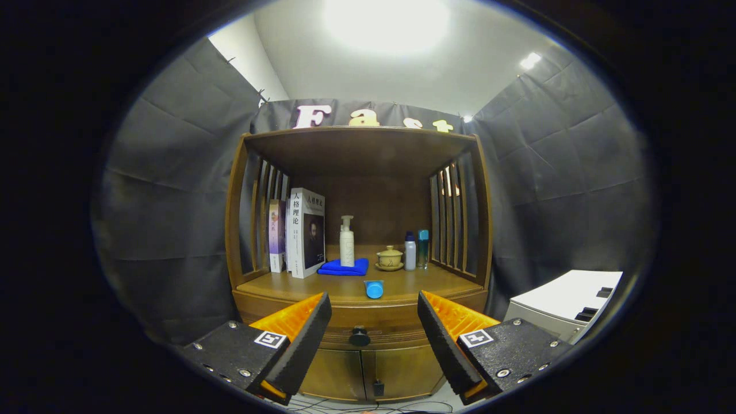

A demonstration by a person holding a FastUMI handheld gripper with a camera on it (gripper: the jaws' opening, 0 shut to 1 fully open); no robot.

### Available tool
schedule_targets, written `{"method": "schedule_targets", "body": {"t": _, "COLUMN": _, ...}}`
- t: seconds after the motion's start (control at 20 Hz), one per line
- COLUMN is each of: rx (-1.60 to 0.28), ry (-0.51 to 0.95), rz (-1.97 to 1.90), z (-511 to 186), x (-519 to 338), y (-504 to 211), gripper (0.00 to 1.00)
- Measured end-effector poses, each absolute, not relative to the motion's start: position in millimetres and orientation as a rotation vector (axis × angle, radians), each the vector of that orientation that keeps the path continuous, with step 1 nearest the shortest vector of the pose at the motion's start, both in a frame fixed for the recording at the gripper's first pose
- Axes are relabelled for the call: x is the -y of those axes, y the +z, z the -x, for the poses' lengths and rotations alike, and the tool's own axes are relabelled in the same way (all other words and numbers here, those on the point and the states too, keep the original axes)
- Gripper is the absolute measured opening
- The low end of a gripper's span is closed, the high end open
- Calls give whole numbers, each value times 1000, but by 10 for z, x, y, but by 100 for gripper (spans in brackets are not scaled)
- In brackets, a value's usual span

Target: Pull open the drawer, take out the items inside it, and place them on the countertop above the cabinet.

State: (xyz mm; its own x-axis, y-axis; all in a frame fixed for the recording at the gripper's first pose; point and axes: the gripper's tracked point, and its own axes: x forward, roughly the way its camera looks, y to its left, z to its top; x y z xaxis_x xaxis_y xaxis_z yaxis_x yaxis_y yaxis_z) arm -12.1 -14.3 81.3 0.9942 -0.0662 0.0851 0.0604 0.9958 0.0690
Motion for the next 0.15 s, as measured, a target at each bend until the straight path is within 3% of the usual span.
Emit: {"method": "schedule_targets", "body": {"t": 0.15, "rx": 87, "ry": -61, "rz": -62, "z": 123, "x": 138, "y": 810, "gripper": 93}}
